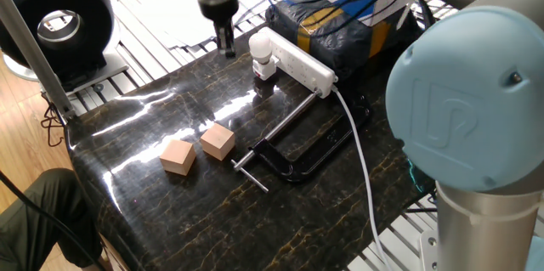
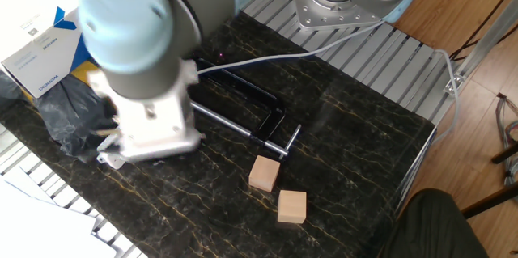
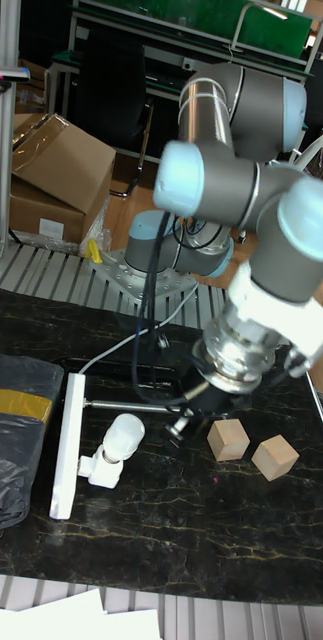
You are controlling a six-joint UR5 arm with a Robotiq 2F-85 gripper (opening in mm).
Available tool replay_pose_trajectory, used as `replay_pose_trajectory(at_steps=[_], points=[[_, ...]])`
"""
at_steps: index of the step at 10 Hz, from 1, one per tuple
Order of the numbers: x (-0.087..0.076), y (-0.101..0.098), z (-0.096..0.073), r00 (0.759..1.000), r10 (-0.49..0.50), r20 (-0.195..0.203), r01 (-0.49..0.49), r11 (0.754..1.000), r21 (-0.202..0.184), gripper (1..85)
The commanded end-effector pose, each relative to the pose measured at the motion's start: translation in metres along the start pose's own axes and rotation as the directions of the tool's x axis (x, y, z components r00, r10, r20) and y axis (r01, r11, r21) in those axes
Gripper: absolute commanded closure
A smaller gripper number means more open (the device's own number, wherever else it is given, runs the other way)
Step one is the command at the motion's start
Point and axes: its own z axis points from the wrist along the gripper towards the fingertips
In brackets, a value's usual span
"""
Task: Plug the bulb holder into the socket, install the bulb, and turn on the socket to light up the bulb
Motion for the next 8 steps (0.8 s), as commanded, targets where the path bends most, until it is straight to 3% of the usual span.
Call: replay_pose_trajectory(at_steps=[1, 2, 3, 5, 7, 8], points=[[0.0, -0.002, 0.032, 0.996, -0.075, -0.048, 0.077, 0.997, 0.028, 84.7], [0.013, -0.012, 0.041, 0.992, -0.072, -0.104, 0.079, 0.995, 0.062, 84.7], [0.016, -0.011, 0.055, 0.99, -0.075, -0.12, 0.082, 0.995, 0.053, 84.7], [0.025, -0.013, 0.064, 0.98, -0.111, -0.166, 0.121, 0.991, 0.053, 84.7], [0.038, -0.027, 0.067, 0.965, -0.135, -0.225, 0.159, 0.983, 0.095, 84.7], [0.037, -0.028, 0.069, 0.962, -0.155, -0.223, 0.18, 0.979, 0.096, 84.7]])
